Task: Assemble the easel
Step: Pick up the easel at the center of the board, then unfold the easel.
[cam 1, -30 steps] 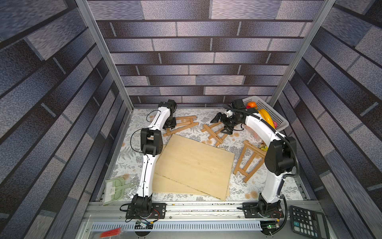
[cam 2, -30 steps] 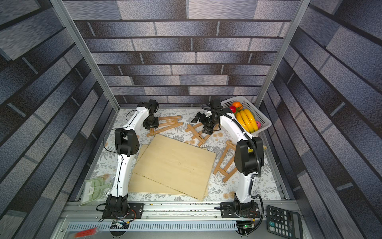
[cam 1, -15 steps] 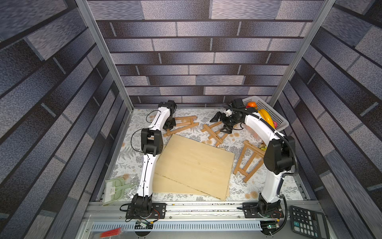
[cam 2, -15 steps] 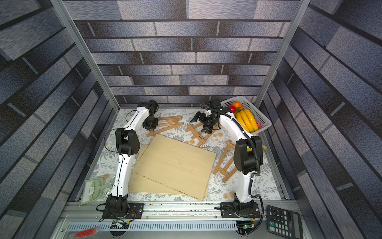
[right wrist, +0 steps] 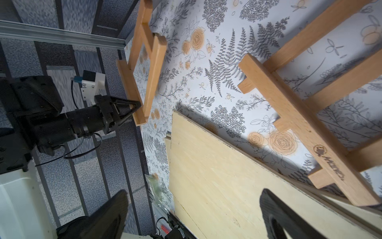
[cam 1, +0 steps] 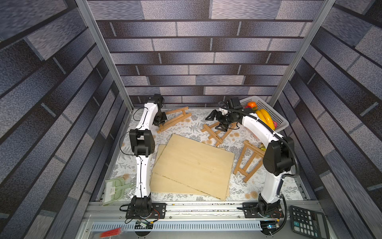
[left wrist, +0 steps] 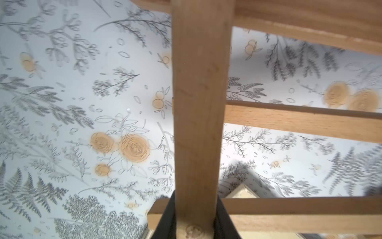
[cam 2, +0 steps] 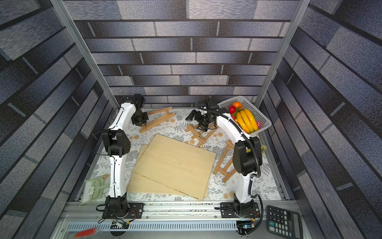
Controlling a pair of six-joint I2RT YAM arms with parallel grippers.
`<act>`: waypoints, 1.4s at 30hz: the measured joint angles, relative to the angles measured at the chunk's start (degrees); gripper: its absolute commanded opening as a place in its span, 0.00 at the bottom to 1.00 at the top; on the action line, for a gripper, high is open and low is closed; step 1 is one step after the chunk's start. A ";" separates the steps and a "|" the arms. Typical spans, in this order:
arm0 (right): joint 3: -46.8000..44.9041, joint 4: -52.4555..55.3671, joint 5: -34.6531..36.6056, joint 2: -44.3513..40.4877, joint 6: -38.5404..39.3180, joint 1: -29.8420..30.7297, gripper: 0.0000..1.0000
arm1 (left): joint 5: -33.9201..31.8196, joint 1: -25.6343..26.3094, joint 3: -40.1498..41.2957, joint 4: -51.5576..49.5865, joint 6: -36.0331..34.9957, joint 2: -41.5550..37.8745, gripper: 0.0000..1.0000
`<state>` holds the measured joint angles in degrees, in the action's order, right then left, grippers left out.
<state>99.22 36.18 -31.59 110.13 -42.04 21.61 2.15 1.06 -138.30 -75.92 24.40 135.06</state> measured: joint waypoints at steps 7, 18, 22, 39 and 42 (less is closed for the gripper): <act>0.39 -6.19 0.76 0.61 -1.46 4.85 1.00 | 6.64 -4.81 3.34 0.00 2.95 -12.50 0.01; -0.81 -24.79 8.48 5.27 2.27 15.56 1.00 | 15.78 -8.72 21.55 1.84 6.95 -23.63 0.00; -1.07 -34.32 9.90 8.28 5.70 17.42 1.00 | 17.31 -9.38 25.07 3.04 8.74 -25.88 0.00; 23.52 -44.24 6.54 31.65 6.49 21.33 1.00 | 24.48 -10.45 39.74 8.96 14.29 -37.62 0.00; 25.31 -46.40 5.79 32.50 4.70 23.12 1.00 | 25.46 -10.56 40.61 9.88 15.61 -37.62 0.00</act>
<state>124.53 -10.22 -25.80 142.63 -37.34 44.73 27.62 -9.50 -97.69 -66.04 40.01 97.45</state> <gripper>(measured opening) 0.998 0.228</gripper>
